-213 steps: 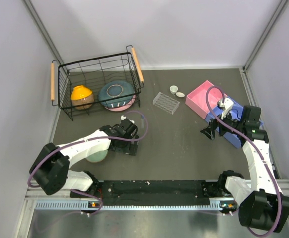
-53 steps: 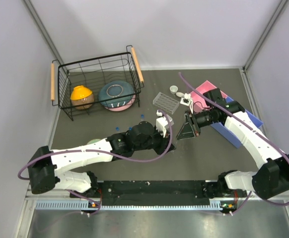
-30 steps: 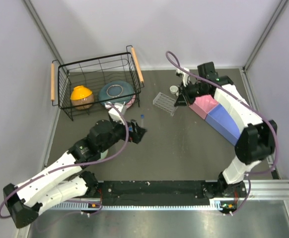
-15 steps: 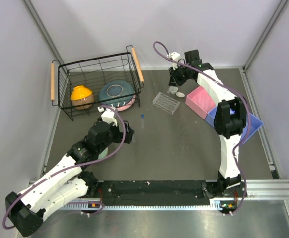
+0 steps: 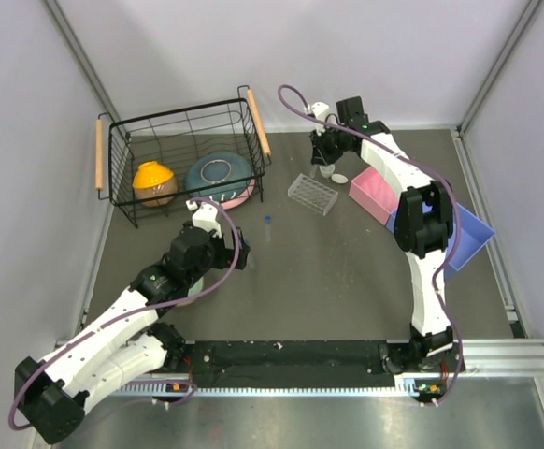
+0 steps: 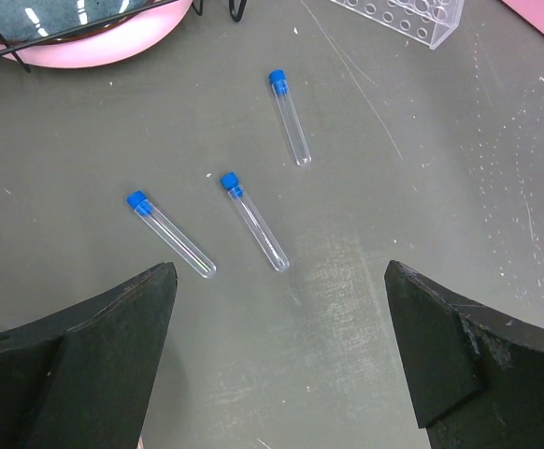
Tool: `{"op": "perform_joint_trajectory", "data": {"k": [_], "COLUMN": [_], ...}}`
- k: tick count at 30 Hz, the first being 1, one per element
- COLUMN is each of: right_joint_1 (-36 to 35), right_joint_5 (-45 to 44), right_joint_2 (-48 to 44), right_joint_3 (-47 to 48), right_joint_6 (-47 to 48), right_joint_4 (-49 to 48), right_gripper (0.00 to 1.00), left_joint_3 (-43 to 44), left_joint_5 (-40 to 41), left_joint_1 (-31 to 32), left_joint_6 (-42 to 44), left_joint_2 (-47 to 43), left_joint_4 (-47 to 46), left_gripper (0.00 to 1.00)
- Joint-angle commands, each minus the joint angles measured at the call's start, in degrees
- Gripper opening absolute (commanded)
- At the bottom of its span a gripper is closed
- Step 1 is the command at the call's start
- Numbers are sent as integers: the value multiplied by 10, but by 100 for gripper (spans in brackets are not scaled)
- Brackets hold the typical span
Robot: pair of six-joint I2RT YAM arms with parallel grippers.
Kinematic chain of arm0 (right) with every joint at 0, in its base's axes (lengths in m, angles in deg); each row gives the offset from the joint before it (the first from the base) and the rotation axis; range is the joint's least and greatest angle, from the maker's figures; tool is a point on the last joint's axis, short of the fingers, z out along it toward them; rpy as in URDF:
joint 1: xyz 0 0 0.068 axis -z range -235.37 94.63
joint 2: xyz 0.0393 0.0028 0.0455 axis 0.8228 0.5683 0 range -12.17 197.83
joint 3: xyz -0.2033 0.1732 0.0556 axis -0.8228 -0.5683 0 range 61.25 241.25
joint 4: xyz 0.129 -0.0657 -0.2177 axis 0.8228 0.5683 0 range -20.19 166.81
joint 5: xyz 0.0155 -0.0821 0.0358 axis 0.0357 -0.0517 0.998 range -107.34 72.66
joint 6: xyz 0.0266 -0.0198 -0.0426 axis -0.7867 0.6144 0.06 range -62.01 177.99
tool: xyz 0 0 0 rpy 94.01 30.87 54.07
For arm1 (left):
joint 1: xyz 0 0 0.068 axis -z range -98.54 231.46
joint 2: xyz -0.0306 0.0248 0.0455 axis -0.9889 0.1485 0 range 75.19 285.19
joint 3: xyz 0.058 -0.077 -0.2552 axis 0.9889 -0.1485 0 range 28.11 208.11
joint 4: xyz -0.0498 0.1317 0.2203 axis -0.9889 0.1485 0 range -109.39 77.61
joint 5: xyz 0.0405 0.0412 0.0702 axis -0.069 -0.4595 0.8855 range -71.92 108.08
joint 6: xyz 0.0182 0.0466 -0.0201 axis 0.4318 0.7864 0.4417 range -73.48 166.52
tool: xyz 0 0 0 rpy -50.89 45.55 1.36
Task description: Organize the chemistry lab equipment
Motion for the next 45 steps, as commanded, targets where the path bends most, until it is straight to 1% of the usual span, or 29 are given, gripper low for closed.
{"op": "perform_joint_trajectory", "data": {"k": [1,19,23,26,28,31,32,34,35,37,39,40,41,43,44,45], "right_joint_1": [-9,-14,-17,-18,-18,-18,-18,-18,-18,-18,-18,-18,-18,-18,-18,-18], "right_joint_5": [6,5,4,3,3,4,4,3,3,2,3,4,6,8,10,9], "right_joint_2": [12,49,51,48,37,9,-1,-20,-41,-64,-100,-112,-140,-168,-185,-218], "right_joint_3": [29,28,19,13,9,1,-2,-9,-16,-25,-44,-53,-72,-98,-130,-147], "right_joint_6": [-1,-9,-9,-8,-6,-5,-4,-2,-2,-1,1,4,7,21,26,36], "right_joint_4": [-12,-12,-12,-11,-11,-10,-10,-9,-9,-9,-9,-9,-9,-8,-8,-8], "right_gripper": [10,10,14,24,29,41,54,66,75,84,89,95,98,99,99,99], "left_joint_3": [-5,-8,-9,-10,-9,-6,-5,-2,3,9,12,15,16,19,19,21], "left_joint_5": [0,-10,-11,-15,-18,-30,-34,-41,-51,-62,-76,-81,-84,-87,-85,-87], "left_joint_1": [-5,-10,-10,-10,-10,-11,-10,-13,-14,-17,-17,-18,-18,-19,-19,-21], "left_joint_6": [7,5,2,-1,-4,-11,-15,-19,-26,-33,-47,-52,-62,-76,-93,-99], "left_joint_2": [-1,10,5,2,-1,-8,-9,-9,-9,-2,6,10,12,16,19,24], "left_joint_4": [-31,-33,-33,-32,-30,-23,-19,-8,-3,9,17,22,25,32,39,42], "left_gripper": [99,99,99,99,99,99,99,99,99,99,99,99,99,99,99,99]}}
